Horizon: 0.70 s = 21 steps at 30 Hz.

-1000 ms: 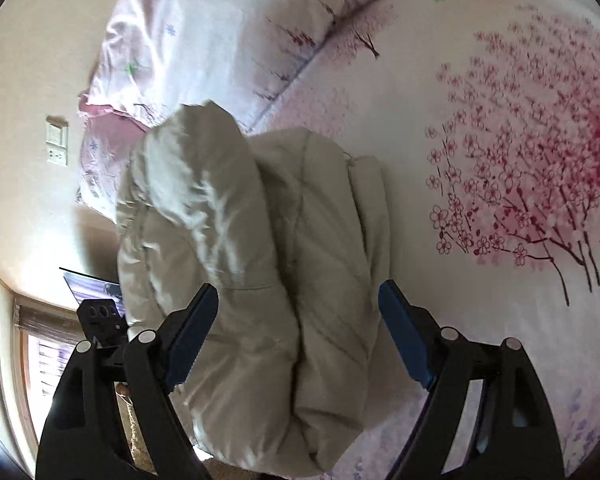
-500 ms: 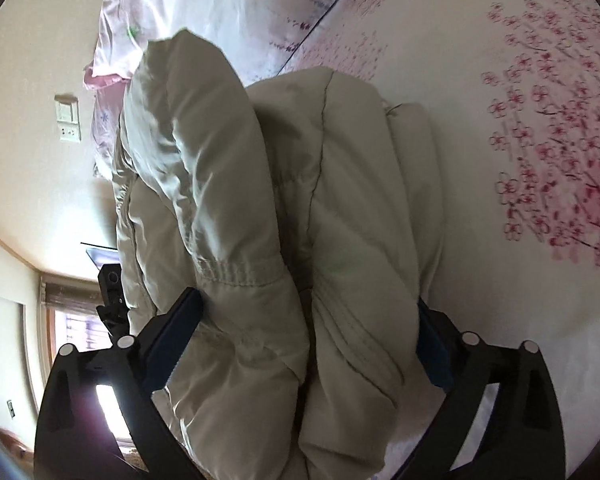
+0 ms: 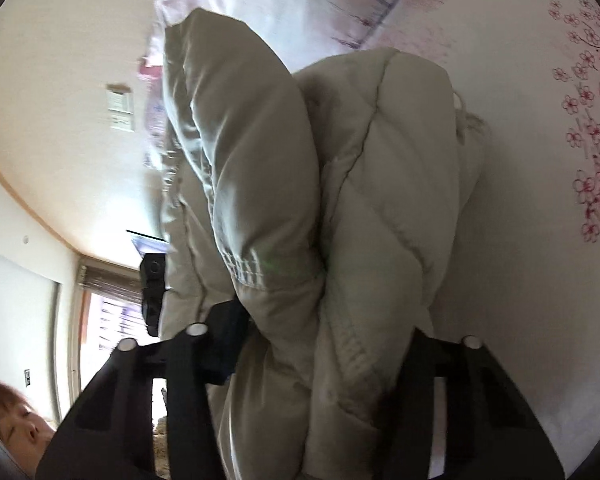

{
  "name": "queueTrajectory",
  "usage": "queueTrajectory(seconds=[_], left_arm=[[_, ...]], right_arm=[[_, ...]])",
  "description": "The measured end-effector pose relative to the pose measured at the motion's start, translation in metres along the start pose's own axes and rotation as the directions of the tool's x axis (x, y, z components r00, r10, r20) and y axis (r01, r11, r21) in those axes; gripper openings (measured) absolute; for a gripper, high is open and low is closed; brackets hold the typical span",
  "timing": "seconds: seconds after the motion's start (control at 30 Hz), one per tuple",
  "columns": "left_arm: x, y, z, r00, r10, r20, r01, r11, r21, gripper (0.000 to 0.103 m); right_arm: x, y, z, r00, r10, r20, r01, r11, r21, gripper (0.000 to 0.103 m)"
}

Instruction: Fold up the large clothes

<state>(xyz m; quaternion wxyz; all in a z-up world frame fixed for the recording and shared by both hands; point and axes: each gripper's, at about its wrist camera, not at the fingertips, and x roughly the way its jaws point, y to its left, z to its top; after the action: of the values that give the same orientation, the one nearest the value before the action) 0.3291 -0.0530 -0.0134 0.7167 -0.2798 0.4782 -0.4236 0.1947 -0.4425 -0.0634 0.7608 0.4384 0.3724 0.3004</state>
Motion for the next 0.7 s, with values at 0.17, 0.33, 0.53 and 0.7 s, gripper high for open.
queueTrajectory(seconds=[0.17,0.33,0.53,0.7], left_arm=[[-0.041,-0.006,0.009,0.995,0.006,0.095,-0.009,0.999,0.036,0.065],[-0.096,0.005,0.013,0.979,0.040,0.202,-0.046,0.999,0.026,0.065],[-0.128,0.061,0.010,0.966,0.150,0.212,-0.137,0.988,-0.076,0.067],[-0.129,0.086,0.007,0.950,0.197,0.243,-0.187,0.980,-0.064,0.080]], right_arm=[[0.027,0.025,0.005,0.998,0.066,-0.006,-0.066,0.997,-0.050,0.037],[0.068,0.071,0.026,0.995,0.090,-0.047,-0.096,0.984,-0.149,0.036],[0.141,0.078,0.032,0.990,-0.019,-0.142,-0.004,0.987,-0.158,0.036],[0.169,0.064,0.033,0.988,-0.090,-0.122,0.078,0.991,-0.106,0.055]])
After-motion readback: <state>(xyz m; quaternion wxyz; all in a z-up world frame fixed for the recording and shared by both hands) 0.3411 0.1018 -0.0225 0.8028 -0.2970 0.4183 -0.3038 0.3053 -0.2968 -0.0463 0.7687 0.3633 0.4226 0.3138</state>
